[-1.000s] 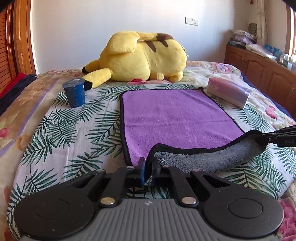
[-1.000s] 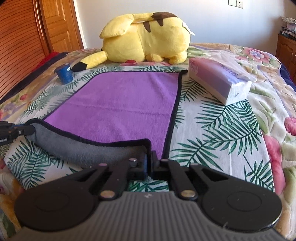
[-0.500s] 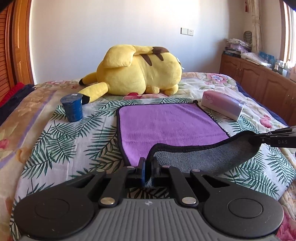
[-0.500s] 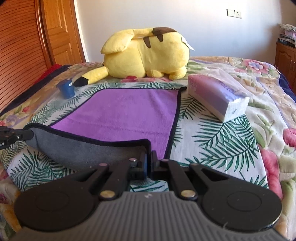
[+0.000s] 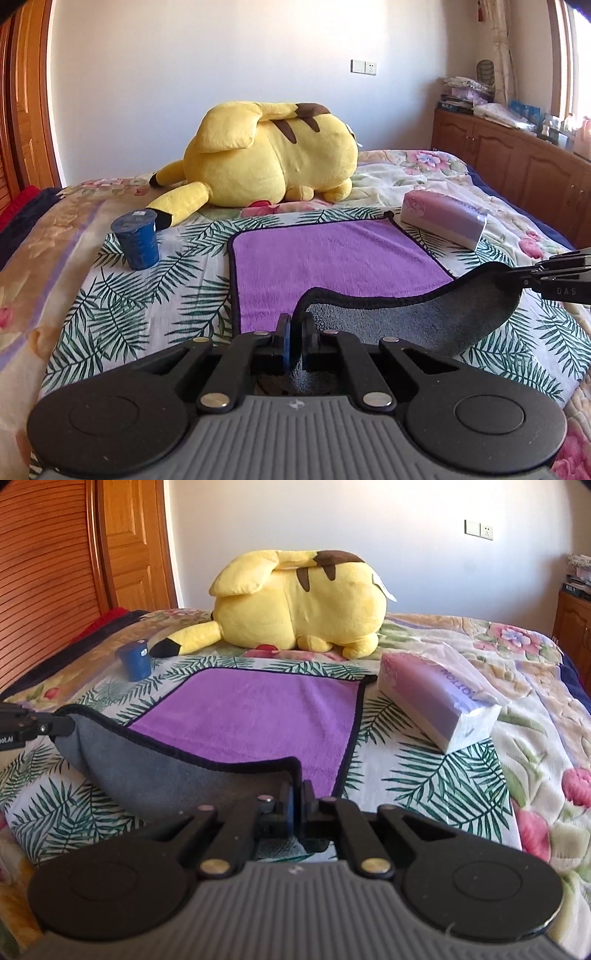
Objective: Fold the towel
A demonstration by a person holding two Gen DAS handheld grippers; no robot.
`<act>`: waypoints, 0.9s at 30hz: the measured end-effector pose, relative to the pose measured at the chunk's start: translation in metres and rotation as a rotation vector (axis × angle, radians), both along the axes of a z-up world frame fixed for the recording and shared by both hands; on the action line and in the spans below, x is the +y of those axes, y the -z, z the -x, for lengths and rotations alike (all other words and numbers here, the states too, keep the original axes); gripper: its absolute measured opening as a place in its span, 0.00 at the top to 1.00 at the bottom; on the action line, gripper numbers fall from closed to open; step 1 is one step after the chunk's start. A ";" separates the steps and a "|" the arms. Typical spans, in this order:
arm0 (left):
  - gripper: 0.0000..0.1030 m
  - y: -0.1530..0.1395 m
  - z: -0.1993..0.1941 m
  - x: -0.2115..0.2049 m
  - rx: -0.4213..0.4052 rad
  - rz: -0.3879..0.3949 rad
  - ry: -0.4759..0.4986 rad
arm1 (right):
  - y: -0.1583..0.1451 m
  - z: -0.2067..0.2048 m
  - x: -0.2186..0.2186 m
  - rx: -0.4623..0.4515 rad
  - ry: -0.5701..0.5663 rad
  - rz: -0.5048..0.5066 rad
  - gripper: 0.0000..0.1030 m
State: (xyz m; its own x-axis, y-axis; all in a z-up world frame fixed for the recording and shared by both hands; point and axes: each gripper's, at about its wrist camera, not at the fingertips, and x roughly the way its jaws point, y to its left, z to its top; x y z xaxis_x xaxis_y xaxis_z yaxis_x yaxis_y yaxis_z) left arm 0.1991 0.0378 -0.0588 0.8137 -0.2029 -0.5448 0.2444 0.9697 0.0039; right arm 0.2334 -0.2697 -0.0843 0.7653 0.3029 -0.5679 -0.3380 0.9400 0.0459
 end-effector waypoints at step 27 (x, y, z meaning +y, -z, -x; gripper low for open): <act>1.00 -0.028 -0.018 -0.005 -0.073 -0.017 0.036 | -0.013 -0.016 -0.003 -0.089 -0.004 -0.011 0.96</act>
State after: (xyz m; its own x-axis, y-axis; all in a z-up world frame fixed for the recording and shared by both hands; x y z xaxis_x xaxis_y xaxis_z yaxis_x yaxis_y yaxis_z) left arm 0.2173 0.0331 -0.0308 0.8437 -0.2237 -0.4879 0.2774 0.9599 0.0397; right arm 0.2496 -0.2726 -0.0711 0.8116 0.3120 -0.4939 -0.3448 0.9383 0.0261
